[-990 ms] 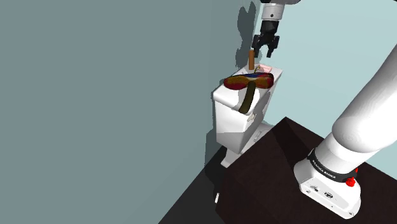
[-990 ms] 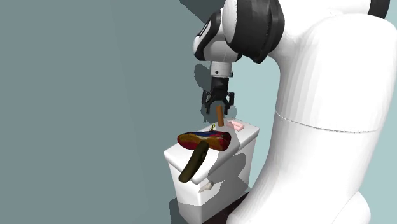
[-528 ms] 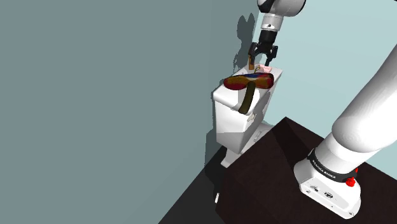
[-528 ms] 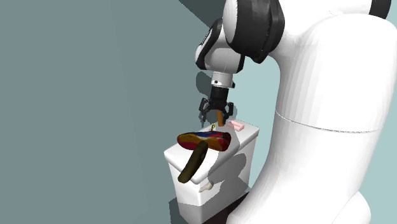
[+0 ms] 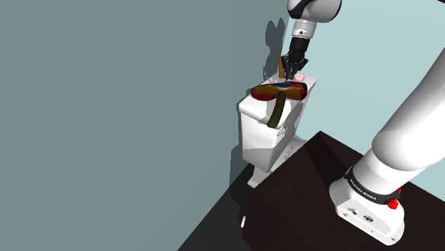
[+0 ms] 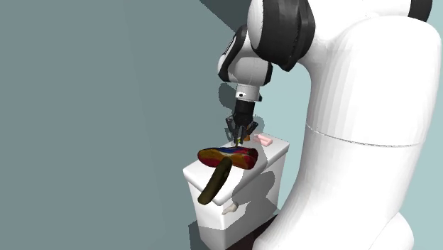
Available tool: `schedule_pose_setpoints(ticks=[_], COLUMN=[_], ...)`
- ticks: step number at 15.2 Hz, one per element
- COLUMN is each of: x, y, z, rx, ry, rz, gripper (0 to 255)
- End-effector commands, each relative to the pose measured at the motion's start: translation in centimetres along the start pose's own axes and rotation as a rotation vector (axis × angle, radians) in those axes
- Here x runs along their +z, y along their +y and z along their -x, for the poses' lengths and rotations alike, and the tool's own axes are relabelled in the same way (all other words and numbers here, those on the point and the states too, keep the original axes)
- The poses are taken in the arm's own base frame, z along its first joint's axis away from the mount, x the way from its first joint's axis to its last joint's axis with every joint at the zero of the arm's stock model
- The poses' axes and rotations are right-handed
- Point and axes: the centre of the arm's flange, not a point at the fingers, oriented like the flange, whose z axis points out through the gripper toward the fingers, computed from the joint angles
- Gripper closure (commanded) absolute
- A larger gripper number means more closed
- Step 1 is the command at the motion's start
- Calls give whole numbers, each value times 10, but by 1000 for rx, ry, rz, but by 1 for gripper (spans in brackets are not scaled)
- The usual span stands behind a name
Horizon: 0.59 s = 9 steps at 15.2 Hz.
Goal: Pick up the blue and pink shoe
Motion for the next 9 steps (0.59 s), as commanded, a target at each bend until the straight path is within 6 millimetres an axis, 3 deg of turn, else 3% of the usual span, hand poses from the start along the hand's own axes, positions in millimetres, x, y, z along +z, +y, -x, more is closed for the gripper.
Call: schedule_pose_setpoints(ticks=[1, 6, 9], x=[0, 0, -15], y=[0, 0, -3], z=[0, 0, 4], rx=[1, 1, 1], ry=[0, 0, 0], rz=[0, 0, 0], gripper=[255, 255, 255])
